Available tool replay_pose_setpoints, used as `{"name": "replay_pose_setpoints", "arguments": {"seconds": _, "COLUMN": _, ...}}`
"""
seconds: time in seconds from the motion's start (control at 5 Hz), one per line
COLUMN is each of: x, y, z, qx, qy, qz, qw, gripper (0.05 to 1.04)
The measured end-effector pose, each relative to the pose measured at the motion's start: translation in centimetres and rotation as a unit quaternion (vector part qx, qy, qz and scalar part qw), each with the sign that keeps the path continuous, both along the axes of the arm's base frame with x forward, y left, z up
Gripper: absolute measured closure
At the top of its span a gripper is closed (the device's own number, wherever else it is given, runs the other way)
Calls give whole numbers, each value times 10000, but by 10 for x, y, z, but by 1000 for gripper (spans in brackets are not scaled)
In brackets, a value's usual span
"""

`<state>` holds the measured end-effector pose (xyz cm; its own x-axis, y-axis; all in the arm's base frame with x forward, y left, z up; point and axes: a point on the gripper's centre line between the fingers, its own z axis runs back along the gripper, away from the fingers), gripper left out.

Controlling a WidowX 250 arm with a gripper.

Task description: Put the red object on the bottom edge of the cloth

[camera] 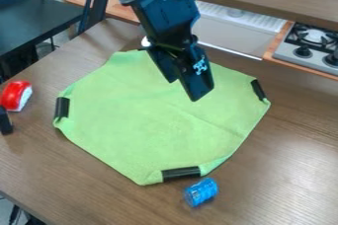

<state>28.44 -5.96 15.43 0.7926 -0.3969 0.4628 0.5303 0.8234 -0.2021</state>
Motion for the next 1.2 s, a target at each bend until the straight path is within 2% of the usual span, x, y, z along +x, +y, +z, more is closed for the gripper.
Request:
{"name": "replay_pose_setpoints", "arguments": {"seconds": 0.2, "x": -2, "y": 1, "z": -7, "qx": -9, "qy": 134, "qz": 15, "qw": 9999, "gripper": 83}}
{"name": "replay_pose_setpoints", "arguments": {"seconds": 0.4, "x": -2, "y": 56, "z": -9, "qx": 29, "qy": 100, "qz": 741, "qw": 9972, "gripper": 83}}
{"name": "replay_pose_setpoints", "arguments": {"seconds": 0.6, "x": -4, "y": 99, "z": -17, "qx": 225, "qy": 39, "qz": 1138, "qw": 9932, "gripper": 83}}
{"name": "replay_pose_setpoints", "arguments": {"seconds": 0.8, "x": -9, "y": 148, "z": -27, "qx": 625, "qy": 22, "qz": 1396, "qw": 9882, "gripper": 83}}
{"name": "replay_pose_setpoints", "arguments": {"seconds": 1.0, "x": -9, "y": 194, "z": -41, "qx": 1203, "qy": 336, "qz": 1559, "qw": 9798, "gripper": 83}}
{"name": "replay_pose_setpoints", "arguments": {"seconds": 1.2, "x": -8, "y": 228, "z": -43, "qx": 1368, "qy": 284, "qz": 1981, "qw": 9702, "gripper": 83}}
